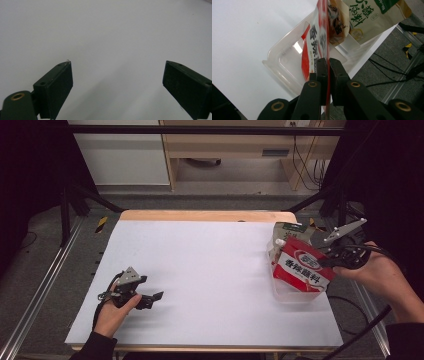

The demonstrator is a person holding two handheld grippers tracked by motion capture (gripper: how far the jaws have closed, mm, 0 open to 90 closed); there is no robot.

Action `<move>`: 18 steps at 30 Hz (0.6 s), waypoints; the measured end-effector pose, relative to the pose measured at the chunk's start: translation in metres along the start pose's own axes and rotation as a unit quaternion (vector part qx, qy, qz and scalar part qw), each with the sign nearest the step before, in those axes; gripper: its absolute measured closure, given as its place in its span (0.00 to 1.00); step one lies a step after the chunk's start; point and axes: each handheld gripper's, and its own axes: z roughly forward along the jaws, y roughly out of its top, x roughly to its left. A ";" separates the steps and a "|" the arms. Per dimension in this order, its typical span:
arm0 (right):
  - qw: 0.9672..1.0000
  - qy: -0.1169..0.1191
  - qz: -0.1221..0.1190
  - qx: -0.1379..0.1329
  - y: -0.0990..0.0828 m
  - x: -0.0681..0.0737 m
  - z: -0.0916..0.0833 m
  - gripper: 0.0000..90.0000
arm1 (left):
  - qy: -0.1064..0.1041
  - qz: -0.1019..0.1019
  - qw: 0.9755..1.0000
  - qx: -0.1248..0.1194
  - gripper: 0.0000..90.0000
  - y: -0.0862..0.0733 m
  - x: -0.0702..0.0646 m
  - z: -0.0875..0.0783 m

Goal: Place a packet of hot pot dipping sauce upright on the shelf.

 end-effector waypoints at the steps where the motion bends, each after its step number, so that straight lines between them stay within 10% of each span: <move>1: 1.000 -0.001 0.002 0.002 -0.001 0.000 0.000 0.97 | 0.000 0.000 1.000 0.000 0.10 0.000 0.000 0.000; 8: 1.000 0.003 0.003 -0.001 -0.002 0.000 0.000 0.93 | -0.001 0.001 1.000 0.001 0.10 0.000 0.000 0.000; 18: 0.998 -0.043 0.001 -0.054 0.012 0.003 -0.004 0.46 | -0.002 -0.001 1.000 0.001 0.10 0.000 -0.001 0.001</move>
